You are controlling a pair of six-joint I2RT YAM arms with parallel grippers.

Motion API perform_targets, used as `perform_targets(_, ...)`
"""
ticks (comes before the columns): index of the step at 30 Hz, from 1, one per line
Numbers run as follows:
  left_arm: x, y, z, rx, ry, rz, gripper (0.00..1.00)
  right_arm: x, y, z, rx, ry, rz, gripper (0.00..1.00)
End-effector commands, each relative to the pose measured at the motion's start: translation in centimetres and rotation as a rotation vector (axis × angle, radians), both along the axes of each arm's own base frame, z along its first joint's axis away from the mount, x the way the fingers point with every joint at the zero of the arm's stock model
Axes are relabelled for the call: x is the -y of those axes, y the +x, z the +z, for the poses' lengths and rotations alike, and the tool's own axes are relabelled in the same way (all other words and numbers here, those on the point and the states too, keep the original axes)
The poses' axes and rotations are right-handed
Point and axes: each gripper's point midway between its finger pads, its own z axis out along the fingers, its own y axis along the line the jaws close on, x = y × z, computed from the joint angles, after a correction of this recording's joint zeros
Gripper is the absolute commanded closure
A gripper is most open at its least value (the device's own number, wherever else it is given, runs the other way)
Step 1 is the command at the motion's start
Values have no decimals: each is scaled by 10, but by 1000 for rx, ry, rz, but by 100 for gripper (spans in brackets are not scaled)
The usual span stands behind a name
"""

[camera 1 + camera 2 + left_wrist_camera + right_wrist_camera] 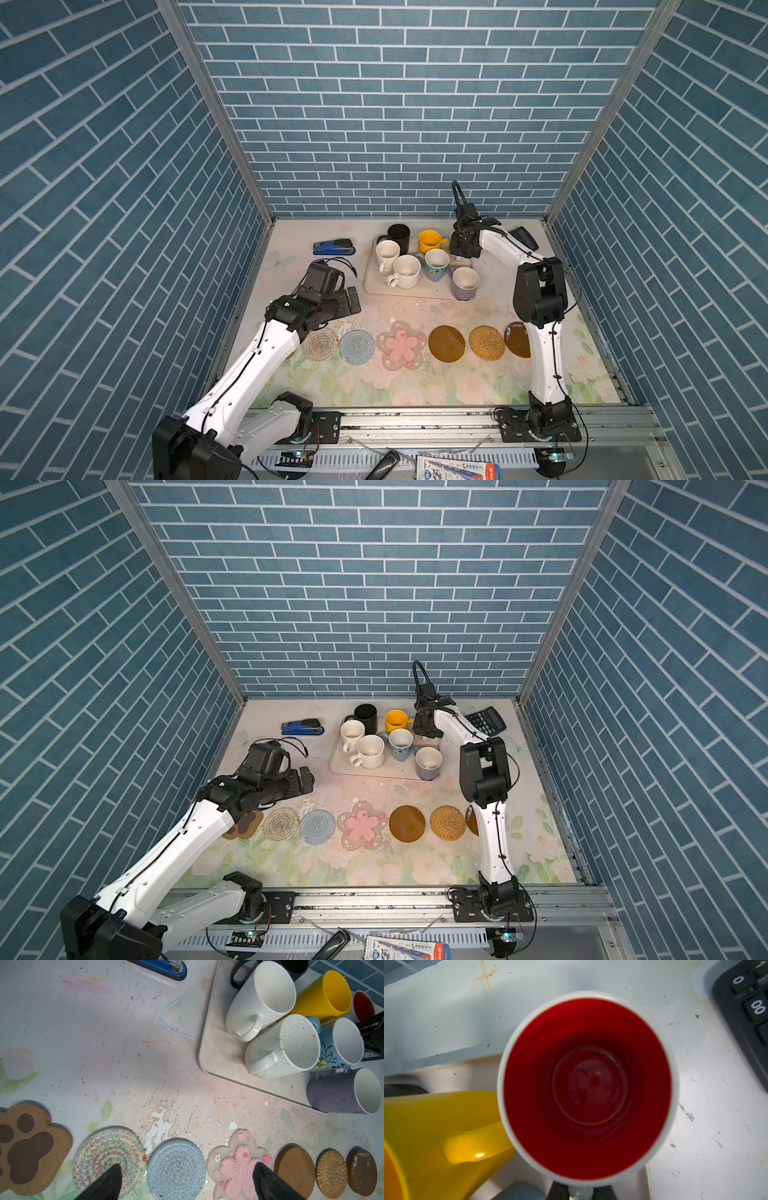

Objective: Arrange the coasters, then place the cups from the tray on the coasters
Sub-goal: 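Close right gripper on the red-lined white mug rim and lift it, then carry the red-lined mug toward the robot over the dark wooden coaster while left gripper shifts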

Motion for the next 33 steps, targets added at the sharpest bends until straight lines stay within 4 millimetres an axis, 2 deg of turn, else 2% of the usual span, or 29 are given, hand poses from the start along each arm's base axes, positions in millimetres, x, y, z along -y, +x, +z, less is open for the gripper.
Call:
perform_targets(1, -7, -7, -3, -10, 24, 7, 1, 12, 3, 12, 38, -26, 2, 100)
perform_targets(13, -7, -6, 0, -3, 20, 11, 1, 7, 7, 33, 84, -20, 60, 100)
perform_targets(15, -8, -6, 0, -3, 20, 12, 1, 5, 8, 55, 123, -9, 70, 100)
perform_targets(20, -7, -5, 1, -2, 21, 8, 1, 4, 8, 78, 166, -3, 86, 100)
perform_targets(33, -4, 0, 10, 16, 19, -7, 1, 3, -6, 123, 234, 16, 117, 100)
